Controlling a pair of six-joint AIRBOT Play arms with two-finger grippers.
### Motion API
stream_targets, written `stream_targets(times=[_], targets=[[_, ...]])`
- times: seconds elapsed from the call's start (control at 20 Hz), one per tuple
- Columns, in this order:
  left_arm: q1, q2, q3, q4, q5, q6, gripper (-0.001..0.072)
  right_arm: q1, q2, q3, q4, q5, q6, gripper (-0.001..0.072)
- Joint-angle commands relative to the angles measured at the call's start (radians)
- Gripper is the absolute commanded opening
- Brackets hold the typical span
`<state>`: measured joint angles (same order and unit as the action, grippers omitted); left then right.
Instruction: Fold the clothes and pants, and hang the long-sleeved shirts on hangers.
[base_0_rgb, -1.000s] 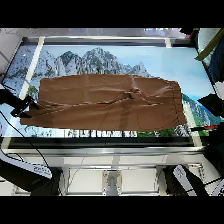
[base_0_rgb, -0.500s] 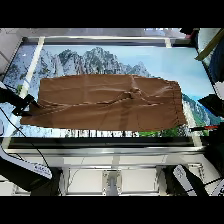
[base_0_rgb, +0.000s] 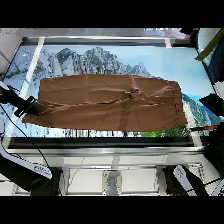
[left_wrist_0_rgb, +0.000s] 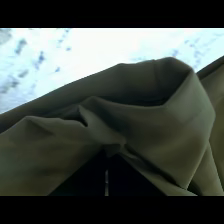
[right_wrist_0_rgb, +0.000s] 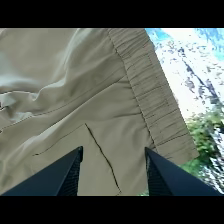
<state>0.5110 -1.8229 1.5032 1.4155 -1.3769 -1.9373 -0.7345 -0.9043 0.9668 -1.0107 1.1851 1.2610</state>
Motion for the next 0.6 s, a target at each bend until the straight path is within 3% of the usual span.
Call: stream_targets(times=[0.0, 0.15, 0.3, 0.55], targets=[[0.0, 0.018, 0.001, -0.001, -0.006, 0.021, 0.0011, 0.0, 0.0, 0.0, 0.0, -0.001, 0.0, 0.0449], [0.007, 0.096, 0.001, -0.001, -0.005, 0.072, 0.0011, -0.001, 0.0, 0.0, 0.0, -0.001, 0.0, 0.0449], [0.013, 0.212, 0.001, 0.023, -0.054, 0.2, 0.0011, -0.002, 0.0, 0.0, -0.029, -0.003, 0.0, 0.0449], [0.013, 0.461, -0.027, 0.168, -0.082, 0.245, 0.0011, -0.016, 0.003, 0.024, -0.154, 0.074, -0.035, 0.0449]])
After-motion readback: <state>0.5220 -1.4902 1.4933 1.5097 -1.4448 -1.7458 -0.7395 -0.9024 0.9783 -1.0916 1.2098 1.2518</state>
